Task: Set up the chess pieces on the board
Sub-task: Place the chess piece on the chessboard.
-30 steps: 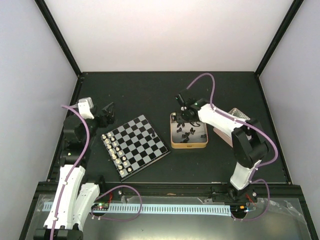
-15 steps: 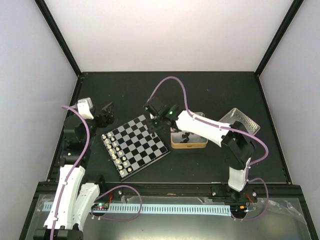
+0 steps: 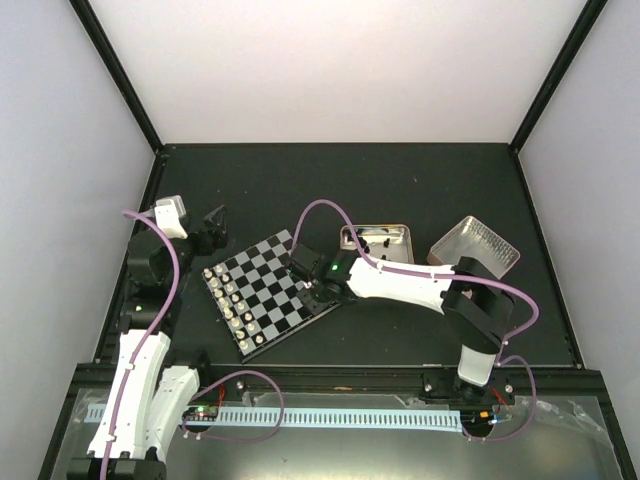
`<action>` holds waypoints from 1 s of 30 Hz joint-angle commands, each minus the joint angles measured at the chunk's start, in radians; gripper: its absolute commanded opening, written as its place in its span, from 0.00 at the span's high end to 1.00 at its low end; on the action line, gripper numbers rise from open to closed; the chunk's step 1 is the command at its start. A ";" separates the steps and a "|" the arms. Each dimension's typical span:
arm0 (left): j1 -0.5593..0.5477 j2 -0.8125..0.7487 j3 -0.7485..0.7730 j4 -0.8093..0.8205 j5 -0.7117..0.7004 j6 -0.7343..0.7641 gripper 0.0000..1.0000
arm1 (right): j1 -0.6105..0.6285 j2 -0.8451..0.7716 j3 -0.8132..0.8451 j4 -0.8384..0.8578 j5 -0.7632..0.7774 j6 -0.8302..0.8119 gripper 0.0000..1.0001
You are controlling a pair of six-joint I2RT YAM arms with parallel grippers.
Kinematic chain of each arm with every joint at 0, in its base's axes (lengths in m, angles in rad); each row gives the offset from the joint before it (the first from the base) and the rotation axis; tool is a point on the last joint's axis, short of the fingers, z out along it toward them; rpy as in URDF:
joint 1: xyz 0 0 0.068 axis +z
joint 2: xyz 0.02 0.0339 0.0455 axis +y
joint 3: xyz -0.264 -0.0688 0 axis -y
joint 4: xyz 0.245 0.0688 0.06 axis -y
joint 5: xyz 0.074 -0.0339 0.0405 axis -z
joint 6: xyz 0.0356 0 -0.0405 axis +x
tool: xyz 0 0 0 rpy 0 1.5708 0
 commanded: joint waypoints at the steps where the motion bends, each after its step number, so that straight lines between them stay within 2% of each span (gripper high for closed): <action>1: 0.005 -0.012 0.028 -0.004 0.004 0.007 0.01 | -0.003 0.026 -0.013 -0.008 -0.003 -0.026 0.97; 16: 0.006 -0.010 0.023 -0.004 0.003 0.006 0.01 | -0.003 0.101 -0.012 0.055 -0.003 -0.038 0.94; 19: 0.005 -0.008 0.023 -0.005 0.004 0.007 0.01 | -0.002 0.106 -0.014 0.049 -0.008 -0.039 0.90; 25: 0.006 -0.006 0.024 0.001 0.012 0.005 0.01 | -0.005 0.052 -0.008 0.052 0.000 -0.032 0.72; 30: 0.006 -0.005 0.036 -0.011 0.030 0.007 0.01 | -0.037 -0.041 -0.019 0.060 0.064 0.028 0.69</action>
